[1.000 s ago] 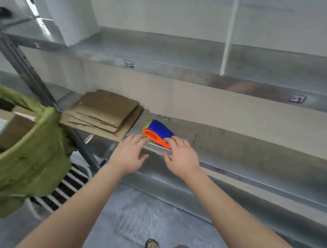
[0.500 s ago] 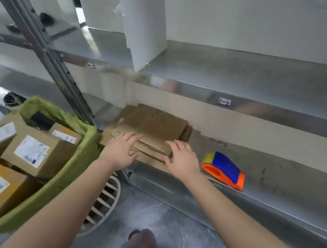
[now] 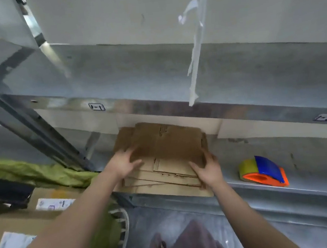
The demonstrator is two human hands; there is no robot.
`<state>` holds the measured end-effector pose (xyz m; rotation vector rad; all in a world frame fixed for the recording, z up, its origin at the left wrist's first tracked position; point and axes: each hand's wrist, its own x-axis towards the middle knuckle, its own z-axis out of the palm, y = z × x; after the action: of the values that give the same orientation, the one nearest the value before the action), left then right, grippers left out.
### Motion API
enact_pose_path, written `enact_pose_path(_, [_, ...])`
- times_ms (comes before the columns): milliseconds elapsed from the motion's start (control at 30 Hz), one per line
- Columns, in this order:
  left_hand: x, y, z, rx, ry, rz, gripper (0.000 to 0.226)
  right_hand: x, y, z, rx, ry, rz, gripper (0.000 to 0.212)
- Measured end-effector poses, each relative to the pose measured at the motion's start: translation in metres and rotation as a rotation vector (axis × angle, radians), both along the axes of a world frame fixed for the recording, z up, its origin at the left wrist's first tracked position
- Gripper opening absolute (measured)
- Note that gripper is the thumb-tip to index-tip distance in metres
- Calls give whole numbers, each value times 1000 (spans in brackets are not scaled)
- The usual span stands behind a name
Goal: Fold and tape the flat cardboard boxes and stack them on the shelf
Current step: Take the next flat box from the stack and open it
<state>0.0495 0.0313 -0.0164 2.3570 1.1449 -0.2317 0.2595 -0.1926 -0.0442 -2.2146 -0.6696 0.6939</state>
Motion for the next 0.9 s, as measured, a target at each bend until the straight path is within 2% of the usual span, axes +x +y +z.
enact_pose_path(100, [4,11,-10,-102,-59,29,72,1,6,0,-37,39,-18,78])
enact_pose_path(267, [8,22,-20,-175,-213,229,77,2,15,-4,-49,19,-13,73])
enact_pose_path(633, [7,20,-16,-210,-245,265,61,-3,14,5,-30,-79,-50,67])
enact_pose_path(800, [6,10,-4,-327,-374,287,75,-5,5,17,52,-89,-77,73])
enact_pose_path(900, [4,1,6,-309,-416,252,88,-4,-9,27,120,-67,-115,77])
